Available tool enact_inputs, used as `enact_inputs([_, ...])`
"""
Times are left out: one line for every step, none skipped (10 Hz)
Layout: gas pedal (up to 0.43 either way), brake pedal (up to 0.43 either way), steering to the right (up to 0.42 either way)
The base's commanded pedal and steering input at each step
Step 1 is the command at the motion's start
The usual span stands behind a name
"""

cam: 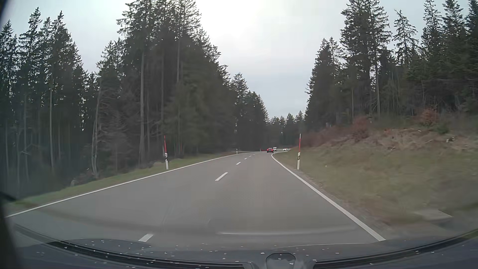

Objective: Follow the waypoints while adhering to traffic rules and regulations

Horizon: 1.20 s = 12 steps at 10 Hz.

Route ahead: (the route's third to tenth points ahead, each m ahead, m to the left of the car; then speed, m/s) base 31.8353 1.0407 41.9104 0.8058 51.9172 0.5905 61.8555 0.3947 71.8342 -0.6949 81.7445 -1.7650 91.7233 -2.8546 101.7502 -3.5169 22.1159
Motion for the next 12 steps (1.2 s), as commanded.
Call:
enact_inputs([0.059, 0.000, 0.000])
enact_inputs([0.059, 0.000, 0.000])
enact_inputs([0.059, 0.000, 0.000])
enact_inputs([0.059, 0.000, 0.000])
enact_inputs([0.059, 0.000, 0.000])
enact_inputs([0.059, 0.000, 0.001])
enact_inputs([0.059, 0.000, 0.002])
enact_inputs([0.047, 0.000, 0.001])
enact_inputs([0.047, 0.000, 0.001])
enact_inputs([0.039, 0.000, 0.002])
enact_inputs([0.039, 0.000, 0.002])
enact_inputs([0.039, 0.000, 0.002])
